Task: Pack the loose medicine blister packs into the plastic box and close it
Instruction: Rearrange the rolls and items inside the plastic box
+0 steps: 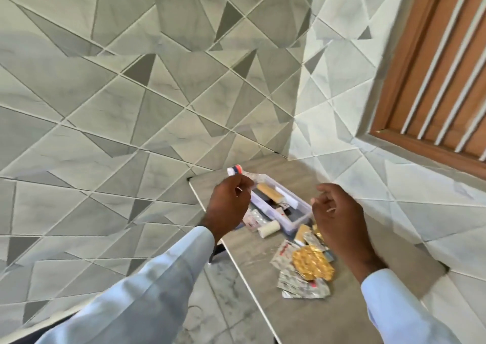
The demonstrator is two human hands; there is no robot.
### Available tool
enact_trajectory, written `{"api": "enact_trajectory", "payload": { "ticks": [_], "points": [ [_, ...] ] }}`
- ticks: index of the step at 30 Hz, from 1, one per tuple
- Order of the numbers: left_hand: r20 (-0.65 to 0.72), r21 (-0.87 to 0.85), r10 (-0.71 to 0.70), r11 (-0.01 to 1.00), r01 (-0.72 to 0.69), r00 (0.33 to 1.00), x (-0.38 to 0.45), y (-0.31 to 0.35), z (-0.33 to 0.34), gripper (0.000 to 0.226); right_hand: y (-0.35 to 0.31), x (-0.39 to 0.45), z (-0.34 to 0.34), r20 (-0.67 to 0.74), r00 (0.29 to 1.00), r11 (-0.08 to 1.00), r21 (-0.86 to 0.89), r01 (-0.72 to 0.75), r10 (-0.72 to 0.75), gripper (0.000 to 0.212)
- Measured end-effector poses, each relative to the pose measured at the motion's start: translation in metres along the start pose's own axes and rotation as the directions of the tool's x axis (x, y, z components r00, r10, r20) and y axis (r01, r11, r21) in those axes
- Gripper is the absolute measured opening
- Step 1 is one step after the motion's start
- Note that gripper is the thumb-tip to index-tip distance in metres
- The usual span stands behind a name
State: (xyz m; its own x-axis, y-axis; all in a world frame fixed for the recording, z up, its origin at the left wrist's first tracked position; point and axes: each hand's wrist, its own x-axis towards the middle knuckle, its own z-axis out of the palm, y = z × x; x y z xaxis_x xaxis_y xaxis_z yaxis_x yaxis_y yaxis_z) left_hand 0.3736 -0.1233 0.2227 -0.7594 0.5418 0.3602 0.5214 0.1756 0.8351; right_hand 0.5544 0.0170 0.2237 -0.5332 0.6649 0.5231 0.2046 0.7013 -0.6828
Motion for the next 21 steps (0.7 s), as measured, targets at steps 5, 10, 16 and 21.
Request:
{"api": "enact_trajectory", "payload": {
  "ticks": [5,10,16,21],
  "points": [
    [0.021,0.048,-0.054,0.997,0.053,0.998,0.046,-0.061,-0.061,0.019,-0.020,0.007,0.081,-0.011,0.997,0.997,-0.001,-0.077,0.077,0.022],
    [0.044,0.062,-0.077,0.995,0.074,0.996,0.110,-0.102,-0.062,0.016,-0.009,0.025,0.132,0.028,0.987,0.988,-0.022,-0.155,0.156,0.023],
    [0.084,0.068,-0.153,0.987,0.148,0.985,0.176,-0.156,-0.029,0.016,0.031,0.069,0.192,0.074,0.964,0.966,-0.013,-0.256,0.257,0.019],
    [0.274,0.210,-0.208,0.966,0.153,0.939,0.219,-0.205,-0.007,0.020,0.058,0.116,0.244,0.188,0.909,0.928,-0.073,-0.365,0.372,0.021]
  ]
}}
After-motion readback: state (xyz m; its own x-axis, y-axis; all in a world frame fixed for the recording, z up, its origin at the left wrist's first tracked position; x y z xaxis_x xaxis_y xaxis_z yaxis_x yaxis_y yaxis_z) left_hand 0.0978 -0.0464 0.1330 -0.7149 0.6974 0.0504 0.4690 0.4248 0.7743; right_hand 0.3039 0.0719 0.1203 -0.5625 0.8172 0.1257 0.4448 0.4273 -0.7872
